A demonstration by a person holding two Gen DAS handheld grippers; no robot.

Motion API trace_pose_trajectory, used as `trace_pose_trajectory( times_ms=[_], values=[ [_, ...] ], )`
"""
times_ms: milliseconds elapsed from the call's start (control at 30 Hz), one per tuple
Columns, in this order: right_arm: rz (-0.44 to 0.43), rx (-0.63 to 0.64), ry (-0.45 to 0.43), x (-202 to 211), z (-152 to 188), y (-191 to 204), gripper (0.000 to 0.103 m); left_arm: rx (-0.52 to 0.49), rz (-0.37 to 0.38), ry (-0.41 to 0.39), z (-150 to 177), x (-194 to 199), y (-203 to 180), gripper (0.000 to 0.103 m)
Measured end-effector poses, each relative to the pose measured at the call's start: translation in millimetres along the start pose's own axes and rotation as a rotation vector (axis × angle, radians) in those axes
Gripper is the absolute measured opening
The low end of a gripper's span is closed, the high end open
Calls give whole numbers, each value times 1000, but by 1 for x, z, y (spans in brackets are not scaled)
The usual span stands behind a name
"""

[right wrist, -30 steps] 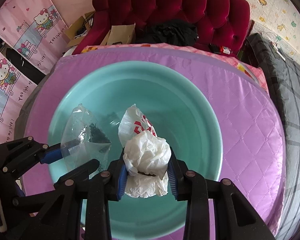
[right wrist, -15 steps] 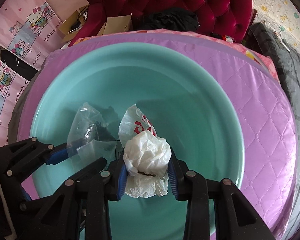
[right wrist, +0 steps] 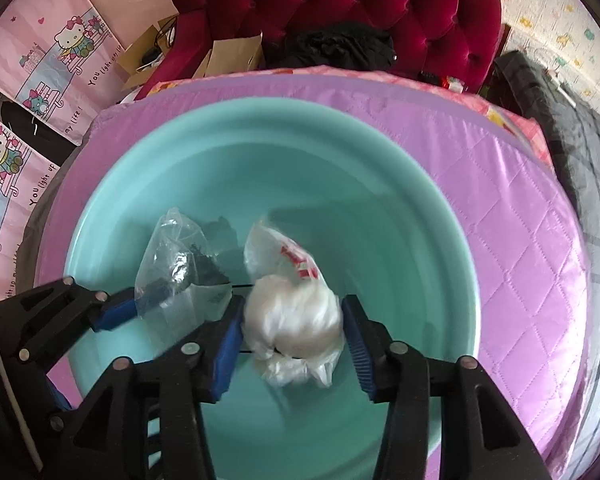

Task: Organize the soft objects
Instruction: 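Open both tools to drop the bags into the basin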

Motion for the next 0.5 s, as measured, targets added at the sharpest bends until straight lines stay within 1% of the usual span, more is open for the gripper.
trace_pose_trajectory(
  times_ms=[33, 67, 100, 167, 233, 300, 500],
  values=[
    [11, 7, -6, 3, 0, 1, 62, 0, -11, -11, 0, 3, 0, 95],
    [25, 15, -11, 5, 0, 2, 71, 1, -14, -24, -1, 5, 1, 101],
    [34, 20, -14, 7, 1, 3, 76, 2, -21, -39, -1, 9, 1, 103],
    [42, 19, -26, 10, 1, 3, 94, 2, -34, -41, 0, 13, 3, 103],
    [62, 14, -43, 14, 3, 2, 103, 4, -44, -40, 2, 15, 6, 103],
    [61, 9, -63, 18, 6, 3, 103, 8, -57, -48, 6, 20, 9, 103],
    [77, 16, -80, 33, 19, 9, 103, 16, -69, -49, 20, 36, 13, 103]
  ],
)
Point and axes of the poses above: each gripper's, at about its wrist camera, not at the fingertips, and x roughly against the way its jaws point, y to its left, z to its underside, the point moved 7 cm from there along -x, roughly the way its jaws point, and after that the axes turned 11 degrees about -z, right-handed, at the moved point
